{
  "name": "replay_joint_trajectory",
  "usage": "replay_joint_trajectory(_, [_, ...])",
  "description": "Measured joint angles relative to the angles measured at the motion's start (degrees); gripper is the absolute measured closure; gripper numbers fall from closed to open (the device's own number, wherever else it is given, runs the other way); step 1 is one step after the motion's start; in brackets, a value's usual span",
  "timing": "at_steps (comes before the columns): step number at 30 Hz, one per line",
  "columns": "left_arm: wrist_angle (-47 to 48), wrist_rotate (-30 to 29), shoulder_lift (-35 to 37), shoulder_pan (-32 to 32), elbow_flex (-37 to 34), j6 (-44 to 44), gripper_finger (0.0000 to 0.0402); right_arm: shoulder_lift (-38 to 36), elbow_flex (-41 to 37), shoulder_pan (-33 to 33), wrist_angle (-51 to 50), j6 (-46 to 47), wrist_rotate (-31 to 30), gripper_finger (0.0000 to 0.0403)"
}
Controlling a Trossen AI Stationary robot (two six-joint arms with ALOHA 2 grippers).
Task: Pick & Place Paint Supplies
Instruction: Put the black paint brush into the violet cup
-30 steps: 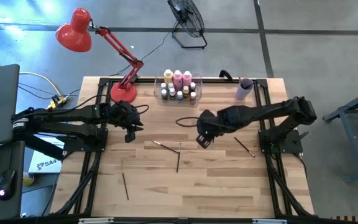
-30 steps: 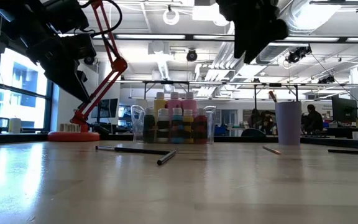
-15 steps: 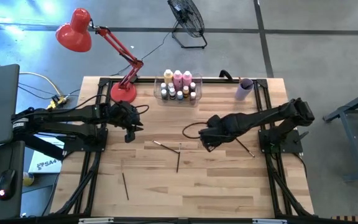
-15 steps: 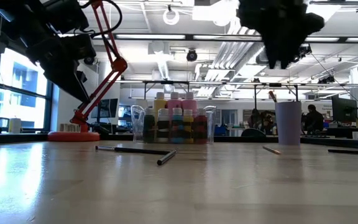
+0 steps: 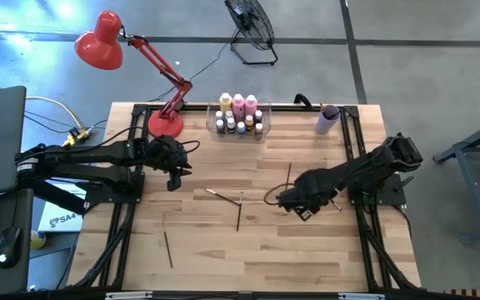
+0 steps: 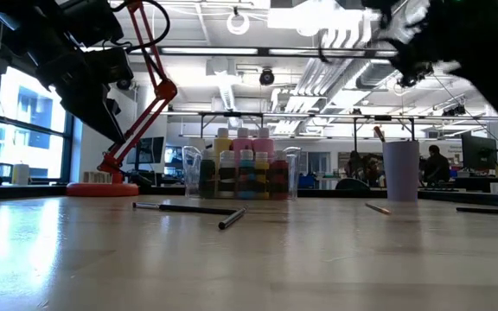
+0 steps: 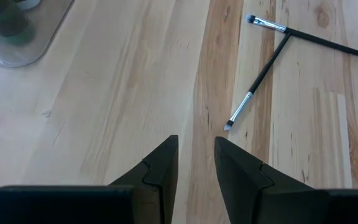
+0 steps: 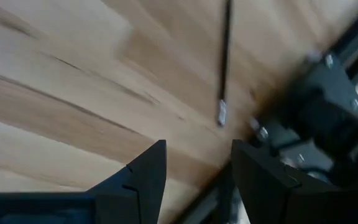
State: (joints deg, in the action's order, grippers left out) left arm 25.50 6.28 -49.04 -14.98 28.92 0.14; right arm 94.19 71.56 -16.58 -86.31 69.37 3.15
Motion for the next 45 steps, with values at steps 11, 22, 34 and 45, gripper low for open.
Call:
replay_joint_trajectory(11, [0.0,0.0,0.0,0.0,0.0,0.0,0.03,0.0,-17.0,-0.3,8.2,-7.2,15.3,0.0289])
replay_joint_trajectory(22, [-0.1,0.0,0.0,0.0,0.0,0.0,0.03,-2.5,-20.6,-0.8,14.5,-11.0,4.6,0.0351])
replay_joint_trajectory(34, [-3.1,0.3,0.0,0.0,0.0,0.0,0.03,-28.9,-32.0,-1.9,24.2,3.4,-4.1,0.0399])
replay_joint_trajectory(45, [-3.1,0.2,0.0,0.0,0.0,0.0,0.03,-37.4,-42.0,-5.8,31.5,10.9,0.2,0.0399])
